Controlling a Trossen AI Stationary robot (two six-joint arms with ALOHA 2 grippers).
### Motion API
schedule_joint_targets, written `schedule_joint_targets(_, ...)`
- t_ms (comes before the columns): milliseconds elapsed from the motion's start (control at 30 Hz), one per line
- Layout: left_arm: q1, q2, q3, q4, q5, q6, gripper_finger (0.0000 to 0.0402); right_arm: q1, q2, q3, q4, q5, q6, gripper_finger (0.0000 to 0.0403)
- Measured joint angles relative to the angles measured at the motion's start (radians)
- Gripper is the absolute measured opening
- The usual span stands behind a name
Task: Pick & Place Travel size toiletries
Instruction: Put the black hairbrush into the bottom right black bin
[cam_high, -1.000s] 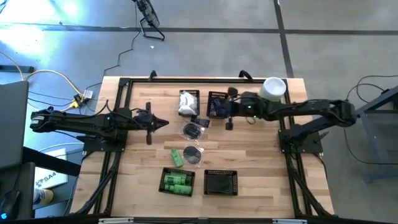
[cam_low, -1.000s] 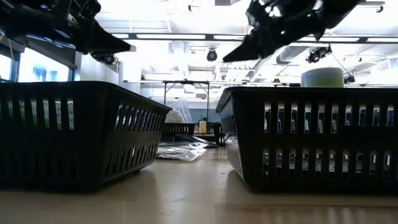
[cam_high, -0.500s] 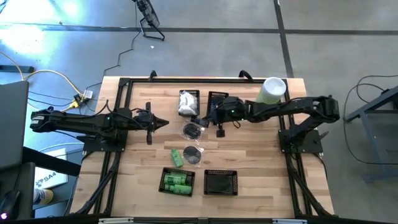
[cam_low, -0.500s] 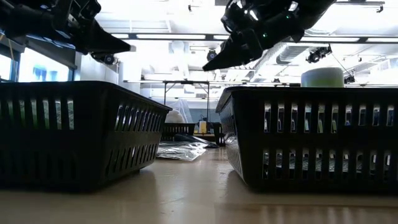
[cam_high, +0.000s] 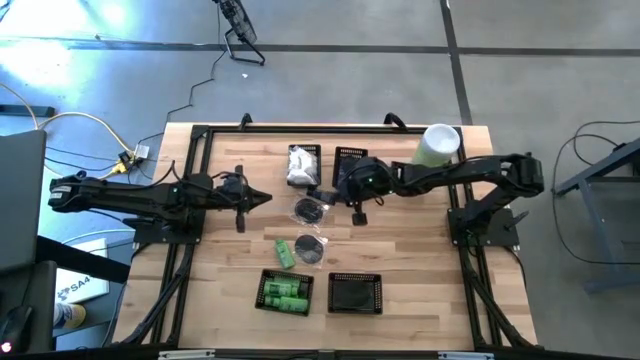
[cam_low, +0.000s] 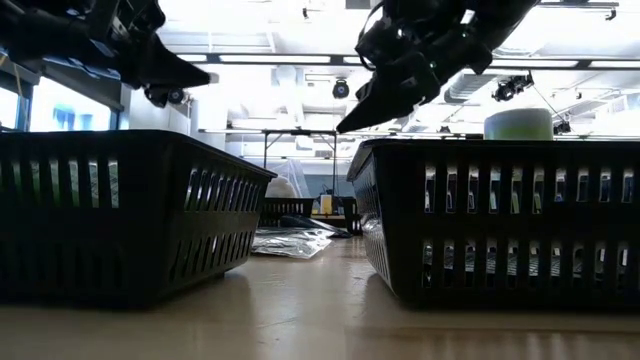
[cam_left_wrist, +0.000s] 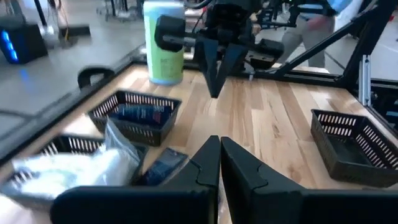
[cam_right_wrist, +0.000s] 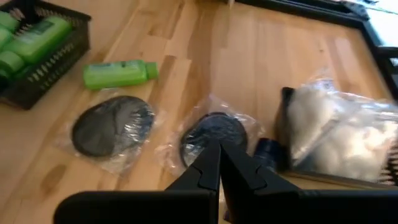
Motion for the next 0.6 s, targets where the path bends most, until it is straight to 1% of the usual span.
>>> schedule_joint_targets(100, 0.000, 0.031, 0.000, -0.015, 0.000, -0.046, 0.0010, -0.006, 0.022, 0.000, 0.008, -0.029, 0.005, 0.0003)
schedule_joint_targets(200, 0.000, 0.085, 0.001, -0.016, -0.003, -0.068, 0.0010, -0.011, 0.050, 0.000, 0.053, -0.029, 0.005, 0.0003)
schedule_joint_targets(333, 0.000, 0.166, 0.001, -0.023, -0.045, -0.119, 0.0010, -0.023, 0.052, -0.001, 0.104, -0.036, 0.001, 0.0003)
schedule_joint_targets(467, 0.000, 0.258, 0.001, -0.061, -0.074, -0.216, 0.0010, -0.050, 0.051, 0.000, 0.150, -0.124, 0.011, 0.0003)
schedule_joint_targets(533, 0.000, 0.305, 0.000, -0.054, -0.074, -0.253, 0.0010, -0.068, 0.051, 0.000, 0.167, -0.180, 0.025, 0.0003)
schedule_joint_targets(600, 0.000, 0.349, 0.007, -0.043, -0.074, -0.284, 0.0010, -0.079, 0.065, 0.000, 0.172, -0.206, 0.028, 0.0003)
